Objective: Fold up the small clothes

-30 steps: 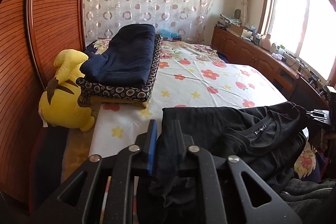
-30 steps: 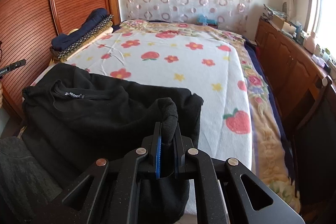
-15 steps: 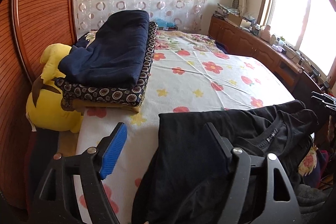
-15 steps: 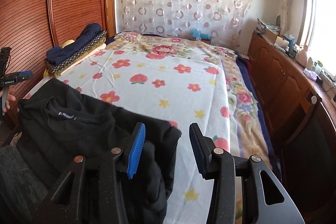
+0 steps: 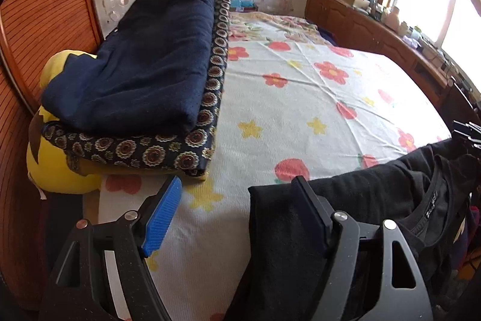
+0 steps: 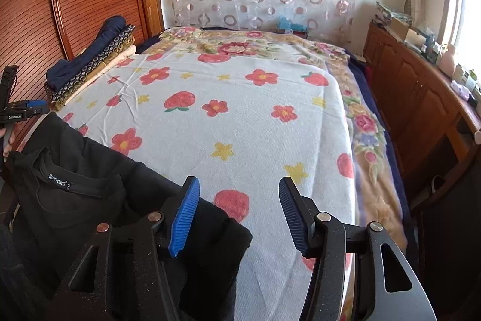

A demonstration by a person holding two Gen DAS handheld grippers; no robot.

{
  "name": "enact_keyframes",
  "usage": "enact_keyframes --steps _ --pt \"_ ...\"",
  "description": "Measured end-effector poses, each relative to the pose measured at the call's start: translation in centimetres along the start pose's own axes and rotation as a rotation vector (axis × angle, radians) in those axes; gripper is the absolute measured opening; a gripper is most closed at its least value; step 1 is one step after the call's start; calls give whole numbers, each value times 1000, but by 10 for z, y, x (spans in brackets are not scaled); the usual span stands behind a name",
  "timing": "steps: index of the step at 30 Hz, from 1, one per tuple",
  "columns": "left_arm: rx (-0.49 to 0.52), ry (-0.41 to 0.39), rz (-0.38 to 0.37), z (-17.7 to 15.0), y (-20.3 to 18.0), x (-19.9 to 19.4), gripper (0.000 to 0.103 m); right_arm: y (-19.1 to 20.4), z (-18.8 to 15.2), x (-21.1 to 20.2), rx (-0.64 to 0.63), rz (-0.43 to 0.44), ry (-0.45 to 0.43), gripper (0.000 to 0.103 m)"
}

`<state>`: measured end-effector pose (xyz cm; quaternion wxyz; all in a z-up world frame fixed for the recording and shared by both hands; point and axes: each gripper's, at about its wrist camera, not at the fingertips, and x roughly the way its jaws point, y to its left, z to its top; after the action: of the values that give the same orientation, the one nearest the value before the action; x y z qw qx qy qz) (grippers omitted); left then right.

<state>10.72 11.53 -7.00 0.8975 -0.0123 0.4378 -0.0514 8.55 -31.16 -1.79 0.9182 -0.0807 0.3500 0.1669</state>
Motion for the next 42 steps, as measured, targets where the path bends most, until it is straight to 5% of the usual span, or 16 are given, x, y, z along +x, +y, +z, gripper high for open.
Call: enact_keyframes --steps 17,19,25,40,42 --pt "-34 45 -41 -24 6 6 75 -3 -2 -2 16 40 53 66" --pt "-27 44 -68 -23 4 5 61 -2 -3 1 17 33 68 66" --pt "-1 60 -119 -22 -3 2 37 -2 -4 4 21 63 101 66" --pt "-11 53 -118 -25 -5 1 35 1 -3 -29 31 84 37 67" --pt "0 57 -147 -26 -7 1 22 0 -9 -17 37 85 81 67"
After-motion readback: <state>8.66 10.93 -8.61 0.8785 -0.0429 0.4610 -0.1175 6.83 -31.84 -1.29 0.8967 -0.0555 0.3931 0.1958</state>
